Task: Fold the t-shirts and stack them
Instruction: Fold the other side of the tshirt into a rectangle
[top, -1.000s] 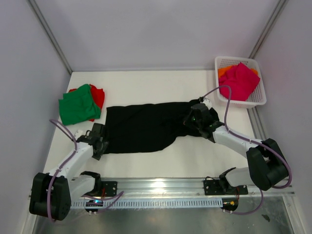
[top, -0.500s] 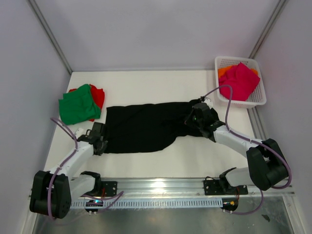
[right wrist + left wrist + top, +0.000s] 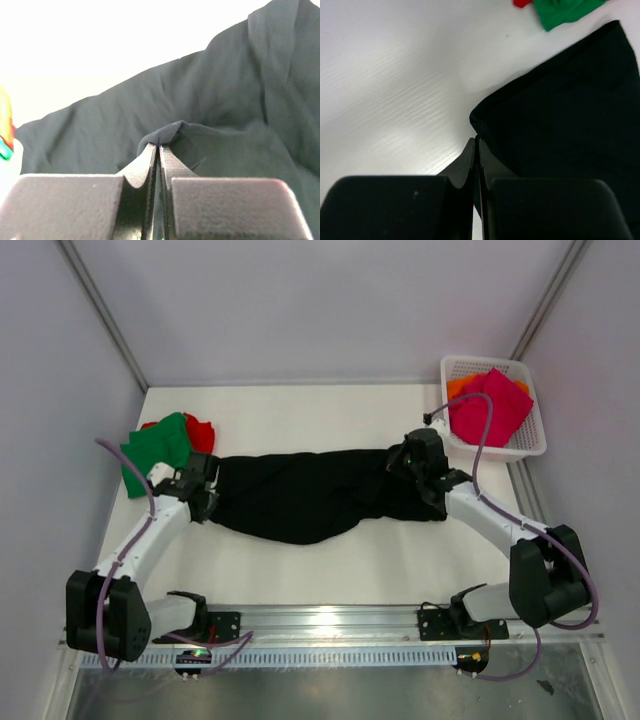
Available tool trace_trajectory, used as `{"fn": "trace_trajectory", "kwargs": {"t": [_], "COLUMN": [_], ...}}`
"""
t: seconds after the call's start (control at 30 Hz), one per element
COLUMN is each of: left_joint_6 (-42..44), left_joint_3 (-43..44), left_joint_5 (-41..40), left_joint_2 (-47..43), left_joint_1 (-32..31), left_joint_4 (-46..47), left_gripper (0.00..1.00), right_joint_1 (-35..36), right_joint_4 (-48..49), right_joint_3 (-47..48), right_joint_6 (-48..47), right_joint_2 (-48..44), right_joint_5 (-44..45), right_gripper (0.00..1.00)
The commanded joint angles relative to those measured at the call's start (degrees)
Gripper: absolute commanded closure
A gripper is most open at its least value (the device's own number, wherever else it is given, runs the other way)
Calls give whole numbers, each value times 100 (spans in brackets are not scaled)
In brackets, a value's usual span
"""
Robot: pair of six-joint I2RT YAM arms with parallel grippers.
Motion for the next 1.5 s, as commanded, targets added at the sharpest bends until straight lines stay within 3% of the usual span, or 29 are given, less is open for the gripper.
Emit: {"fn": "trace_trajectory", "kwargs": {"t": [0.0, 0.43, 0.83, 1.13, 1.47], "left_joint_6": [209, 718, 1104, 1632, 2327], "left_joint_3": [584, 1613, 2246, 3404, 4084], "left_joint_5": [-460, -794, -1075, -1453, -1295], "left_joint_2": [234, 753, 1228, 1772, 2529], "left_joint_1": [-14, -22, -14, -5, -14], "left_joint_4": [-339, -392, -286, -199, -110], "left_gripper": [100, 100, 100, 98, 97], "right_joint_1": [-265, -1004, -1154, -1180, -1180], "right_joint_4": [145, -162, -382, -408, -373], "right_joint_3": [552, 1299, 1950, 2143, 2231], "right_joint_6": [-368, -500, -606, -465, -281], "right_joint_2": [47, 91, 363, 477, 495], "right_joint_5": [223, 92, 188, 188, 276], "right_gripper": [95, 95, 95, 95, 95]}}
